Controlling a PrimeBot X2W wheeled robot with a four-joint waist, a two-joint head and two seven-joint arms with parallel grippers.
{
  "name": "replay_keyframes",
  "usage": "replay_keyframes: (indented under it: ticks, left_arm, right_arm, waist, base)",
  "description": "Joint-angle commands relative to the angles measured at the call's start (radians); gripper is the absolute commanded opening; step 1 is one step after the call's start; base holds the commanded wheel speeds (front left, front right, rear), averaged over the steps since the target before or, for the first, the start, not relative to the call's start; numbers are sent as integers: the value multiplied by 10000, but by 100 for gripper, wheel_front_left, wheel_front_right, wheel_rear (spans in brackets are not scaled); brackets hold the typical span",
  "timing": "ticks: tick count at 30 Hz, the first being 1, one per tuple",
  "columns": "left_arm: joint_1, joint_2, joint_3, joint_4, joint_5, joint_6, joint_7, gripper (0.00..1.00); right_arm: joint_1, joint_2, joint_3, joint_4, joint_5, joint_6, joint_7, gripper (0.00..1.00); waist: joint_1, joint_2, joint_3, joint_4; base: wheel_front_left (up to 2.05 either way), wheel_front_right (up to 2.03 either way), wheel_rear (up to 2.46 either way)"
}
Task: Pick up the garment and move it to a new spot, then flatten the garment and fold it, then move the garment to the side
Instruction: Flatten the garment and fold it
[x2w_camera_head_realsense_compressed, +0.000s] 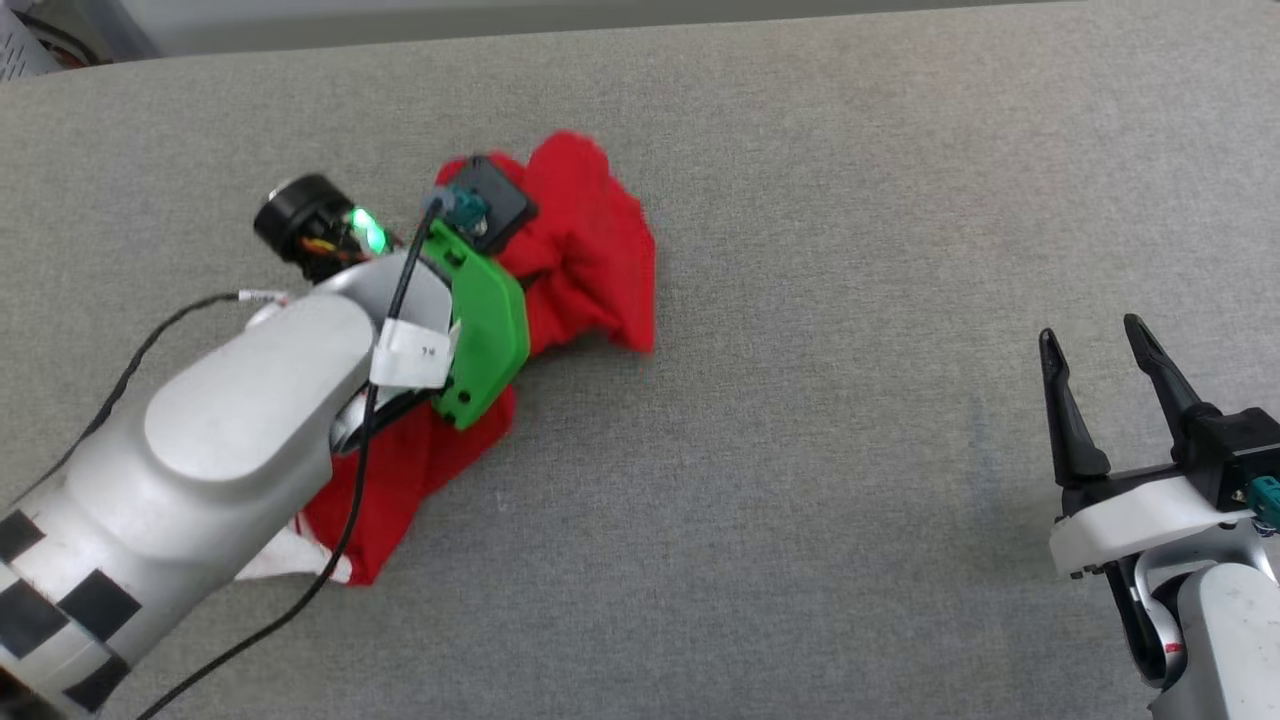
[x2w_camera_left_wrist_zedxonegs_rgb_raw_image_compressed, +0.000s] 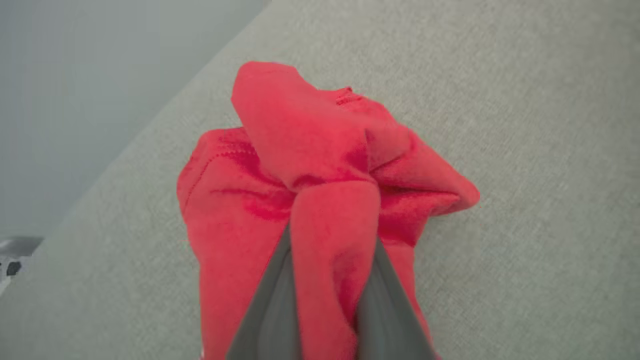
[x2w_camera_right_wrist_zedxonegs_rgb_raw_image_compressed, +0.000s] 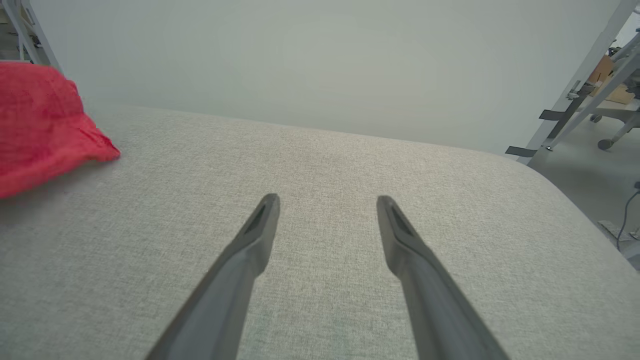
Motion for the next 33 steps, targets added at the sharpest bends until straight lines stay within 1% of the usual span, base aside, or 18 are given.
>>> replay_keyframes:
  ticks: [1, 5, 9, 14, 18, 22, 25, 29, 30, 31, 32, 33]
  left_arm:
    - [-399, -187, 130, -102, 190, 38, -271, 0]
    - [-843, -964, 138, -354, 559, 105, -882, 0]
    - [-943, -2019, -137, -326, 956, 202, -1454, 0]
    - [-593, -3505, -815, 269, 1410, 177, -2170, 0]
    - [13, -4501, -1251, 1138, 1609, 68, -2331, 0]
    - [987, -4992, -1446, 1783, 1906, -18, -2065, 0]
    - [2007, -5156, -1459, 1399, 2526, -25, -1210, 0]
    - [2919, -5210, -1462, 977, 2934, -28, -317, 0]
    - [3017, -5213, -1462, 945, 2952, -28, -241, 0]
    - [3068, -5215, -1463, 927, 2984, -28, -217, 24]
    - [3053, -5216, -1463, 923, 3048, -28, -299, 66]
    - [2991, -5217, -1463, 935, 3060, -29, -523, 100]
  right_arm:
    - [46, -27, -71, -78, -41, -6, -91, 100]
    - [41, -43, -340, -228, -53, -6, -91, 100]
    - [15, -5, -636, -394, -108, -6, -91, 100]
    - [-3, 92, -1075, -620, -199, -6, -91, 100]
    - [-7, 188, -1300, -756, -271, -6, -91, 100]
    - [-40, 225, -1291, -806, -300, -6, -91, 100]
    - [-99, 236, -1268, -808, -308, -6, -91, 100]
    - [-202, 285, -1153, -727, -354, -6, -91, 100]
    - [-225, 286, -1125, -704, -361, -6, -91, 100]
    - [-249, 282, -1109, -676, -369, -6, -91, 100]
    - [-263, 276, -1108, -651, -380, -6, -91, 100]
    - [-269, 264, -1114, -629, -386, -6, -91, 100]
  waist:
    - [0, 0, -107, -19]
    - [0, 0, -85, -97]
    - [0, 0, 28, -216]
    - [0, 0, 216, -333]
    - [0, 0, 345, -381]
    - [0, 0, 477, -455]
    - [0, 0, 602, -492]
    - [0, 0, 712, -473]
    - [0, 0, 715, -453]
    - [0, 0, 708, -422]
    - [0, 0, 676, -384]
    - [0, 0, 627, -330]
  base:
    - [0, 0, 0]
    - [0, 0, 0]
    - [0, 0, 0]
    - [0, 0, 0]
    - [0, 0, 0]
    - [0, 0, 0]
    - [0, 0, 0]
    - [0, 0, 0]
    - [0, 0, 0]
    - [0, 0, 0]
    - [0, 0, 0]
    - [0, 0, 0]
